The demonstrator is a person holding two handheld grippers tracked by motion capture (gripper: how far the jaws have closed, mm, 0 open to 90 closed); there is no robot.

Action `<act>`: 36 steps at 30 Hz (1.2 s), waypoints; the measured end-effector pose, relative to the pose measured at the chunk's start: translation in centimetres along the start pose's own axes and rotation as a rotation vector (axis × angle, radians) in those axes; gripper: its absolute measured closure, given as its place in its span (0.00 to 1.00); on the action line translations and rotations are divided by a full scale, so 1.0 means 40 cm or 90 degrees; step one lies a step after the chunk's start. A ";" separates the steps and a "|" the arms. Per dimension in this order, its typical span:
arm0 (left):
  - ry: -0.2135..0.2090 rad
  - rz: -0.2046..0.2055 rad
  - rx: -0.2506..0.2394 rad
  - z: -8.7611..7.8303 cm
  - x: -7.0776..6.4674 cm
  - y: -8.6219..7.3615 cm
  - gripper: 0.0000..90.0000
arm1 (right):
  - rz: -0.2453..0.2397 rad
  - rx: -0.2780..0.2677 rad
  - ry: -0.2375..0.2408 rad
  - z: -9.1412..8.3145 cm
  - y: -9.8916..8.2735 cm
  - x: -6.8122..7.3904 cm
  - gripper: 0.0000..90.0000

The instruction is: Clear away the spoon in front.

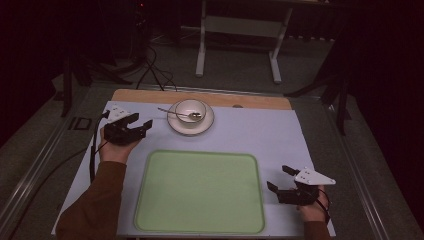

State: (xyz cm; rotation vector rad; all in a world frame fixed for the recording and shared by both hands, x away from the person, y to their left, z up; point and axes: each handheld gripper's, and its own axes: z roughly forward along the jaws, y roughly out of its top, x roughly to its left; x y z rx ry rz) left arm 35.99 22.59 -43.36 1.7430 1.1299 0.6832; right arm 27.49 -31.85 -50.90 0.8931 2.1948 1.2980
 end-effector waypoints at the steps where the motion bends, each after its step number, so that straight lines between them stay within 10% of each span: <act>1: 0.001 0.000 0.002 0.004 0.001 0.000 0.46 | 0.000 0.000 0.000 0.000 0.000 0.000 0.17; 36: 0.017 -0.034 0.058 0.180 0.037 0.015 0.47 | -0.003 0.003 0.004 0.001 0.000 0.001 0.17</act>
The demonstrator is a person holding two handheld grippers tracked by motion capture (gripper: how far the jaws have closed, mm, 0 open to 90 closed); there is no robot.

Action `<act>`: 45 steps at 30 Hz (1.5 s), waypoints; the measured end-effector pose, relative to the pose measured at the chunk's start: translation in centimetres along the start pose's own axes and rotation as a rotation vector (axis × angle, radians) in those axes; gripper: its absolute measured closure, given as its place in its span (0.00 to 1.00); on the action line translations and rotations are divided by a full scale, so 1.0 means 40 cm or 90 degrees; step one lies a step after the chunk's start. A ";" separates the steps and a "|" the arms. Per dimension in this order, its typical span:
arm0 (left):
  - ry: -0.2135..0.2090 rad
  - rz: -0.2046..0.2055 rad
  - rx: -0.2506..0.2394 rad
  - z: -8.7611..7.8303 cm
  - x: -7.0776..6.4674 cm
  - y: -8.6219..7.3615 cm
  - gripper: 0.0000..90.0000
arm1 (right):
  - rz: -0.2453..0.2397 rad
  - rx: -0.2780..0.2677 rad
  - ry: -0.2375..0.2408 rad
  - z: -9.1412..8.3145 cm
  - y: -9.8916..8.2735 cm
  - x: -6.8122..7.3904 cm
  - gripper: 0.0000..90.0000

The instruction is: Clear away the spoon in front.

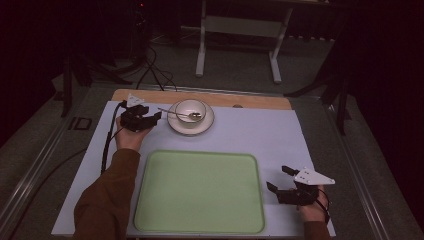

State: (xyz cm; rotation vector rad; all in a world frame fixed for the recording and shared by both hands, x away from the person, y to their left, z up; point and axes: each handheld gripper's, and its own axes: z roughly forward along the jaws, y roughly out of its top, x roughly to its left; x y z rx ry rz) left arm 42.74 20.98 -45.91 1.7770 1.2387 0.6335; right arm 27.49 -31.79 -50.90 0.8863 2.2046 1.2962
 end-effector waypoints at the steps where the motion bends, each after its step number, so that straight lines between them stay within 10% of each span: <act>1: -0.001 -0.004 0.002 0.006 0.003 -0.001 0.48 | 0.001 0.000 0.000 0.000 0.000 0.000 0.17; 14: -0.059 -0.043 0.031 0.072 0.008 0.014 0.62 | 0.001 0.003 0.001 0.000 0.000 0.000 0.17; 26: -0.105 -0.032 -0.018 0.046 -0.017 0.022 0.97 | -0.002 0.006 0.002 0.002 -0.001 0.000 0.17; 33: -0.075 0.019 -0.035 0.020 -0.045 0.032 0.99 | -0.003 0.009 0.002 0.003 -0.001 0.001 0.17; 45: -0.059 0.020 -0.076 -0.023 -0.052 0.046 0.99 | -0.003 0.010 0.002 0.003 -0.001 0.001 0.17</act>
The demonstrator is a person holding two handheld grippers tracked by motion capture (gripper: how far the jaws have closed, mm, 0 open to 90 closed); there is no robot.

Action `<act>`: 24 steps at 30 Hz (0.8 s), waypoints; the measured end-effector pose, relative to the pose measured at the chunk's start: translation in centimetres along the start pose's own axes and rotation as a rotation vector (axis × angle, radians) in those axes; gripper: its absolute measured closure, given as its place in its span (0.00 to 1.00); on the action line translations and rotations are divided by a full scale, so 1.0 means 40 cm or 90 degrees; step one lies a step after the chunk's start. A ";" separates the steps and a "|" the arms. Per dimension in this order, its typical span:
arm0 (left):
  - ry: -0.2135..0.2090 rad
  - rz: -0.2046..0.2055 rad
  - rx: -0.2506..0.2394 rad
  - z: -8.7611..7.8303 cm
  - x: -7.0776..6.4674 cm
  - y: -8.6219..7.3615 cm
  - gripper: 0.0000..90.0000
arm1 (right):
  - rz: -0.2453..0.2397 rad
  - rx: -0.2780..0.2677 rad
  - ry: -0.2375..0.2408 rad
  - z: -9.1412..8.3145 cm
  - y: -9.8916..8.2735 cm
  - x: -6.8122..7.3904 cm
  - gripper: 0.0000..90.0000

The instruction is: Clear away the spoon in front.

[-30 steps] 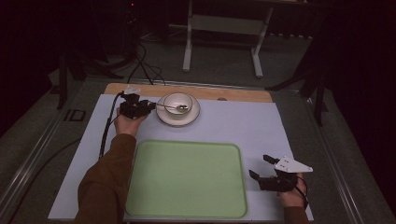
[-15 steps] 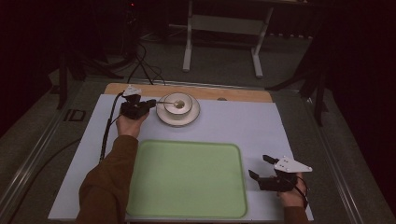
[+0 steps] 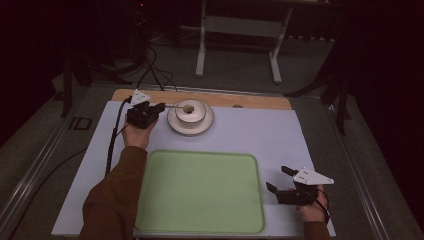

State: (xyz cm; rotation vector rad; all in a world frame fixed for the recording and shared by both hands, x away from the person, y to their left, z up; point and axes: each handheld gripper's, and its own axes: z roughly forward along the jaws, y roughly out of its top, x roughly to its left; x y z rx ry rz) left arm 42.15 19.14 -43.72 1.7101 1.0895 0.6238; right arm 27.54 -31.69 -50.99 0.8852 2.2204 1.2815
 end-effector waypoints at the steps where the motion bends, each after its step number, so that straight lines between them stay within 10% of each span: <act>1: 0.000 0.000 -0.003 -0.005 0.000 0.001 0.99 | 0.000 0.000 0.000 0.000 0.000 0.000 0.17; 24: -0.013 0.015 -0.032 -0.135 -0.005 0.022 0.99 | 0.000 0.001 0.000 0.001 0.000 0.001 0.17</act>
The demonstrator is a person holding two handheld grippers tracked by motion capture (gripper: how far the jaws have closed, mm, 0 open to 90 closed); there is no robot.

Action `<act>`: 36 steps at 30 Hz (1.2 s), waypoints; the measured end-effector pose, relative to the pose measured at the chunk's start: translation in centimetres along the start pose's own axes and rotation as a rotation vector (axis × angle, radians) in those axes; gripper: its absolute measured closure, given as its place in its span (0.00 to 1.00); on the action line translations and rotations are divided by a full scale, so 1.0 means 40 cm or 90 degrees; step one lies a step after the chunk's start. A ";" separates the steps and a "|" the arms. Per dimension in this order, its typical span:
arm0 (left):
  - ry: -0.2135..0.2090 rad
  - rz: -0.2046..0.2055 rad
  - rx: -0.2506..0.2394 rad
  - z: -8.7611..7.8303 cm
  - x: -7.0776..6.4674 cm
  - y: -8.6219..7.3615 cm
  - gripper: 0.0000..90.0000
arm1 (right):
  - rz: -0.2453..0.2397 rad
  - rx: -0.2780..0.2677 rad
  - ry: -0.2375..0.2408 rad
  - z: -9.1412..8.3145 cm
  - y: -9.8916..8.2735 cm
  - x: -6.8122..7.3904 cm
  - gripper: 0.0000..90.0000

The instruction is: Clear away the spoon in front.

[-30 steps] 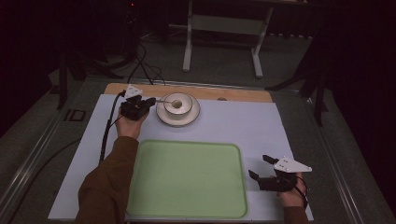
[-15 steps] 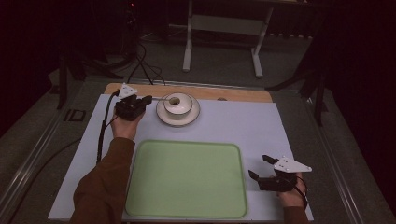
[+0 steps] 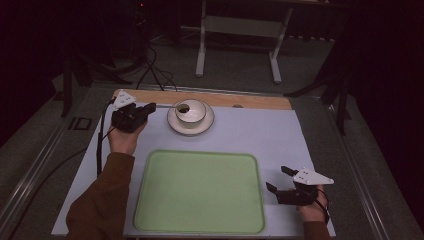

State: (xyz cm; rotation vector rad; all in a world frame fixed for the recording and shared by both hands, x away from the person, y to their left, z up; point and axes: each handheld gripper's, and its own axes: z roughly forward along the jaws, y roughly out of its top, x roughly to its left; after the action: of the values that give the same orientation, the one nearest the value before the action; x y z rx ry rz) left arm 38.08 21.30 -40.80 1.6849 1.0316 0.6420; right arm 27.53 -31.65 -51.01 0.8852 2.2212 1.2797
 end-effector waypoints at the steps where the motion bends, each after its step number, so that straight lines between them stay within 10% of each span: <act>1: 0.000 0.000 0.000 0.000 0.000 0.000 0.99 | 0.000 0.001 0.000 0.000 0.000 0.000 0.17; 36: 0.006 -0.032 0.049 -0.174 0.017 -0.120 0.99 | 0.000 0.007 0.001 0.002 -0.001 0.003 0.17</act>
State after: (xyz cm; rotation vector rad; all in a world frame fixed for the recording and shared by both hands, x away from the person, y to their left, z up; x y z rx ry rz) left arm 31.22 25.80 -42.97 1.7180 1.1138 0.5849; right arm 27.47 -31.51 -51.07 0.8891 2.2303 1.2701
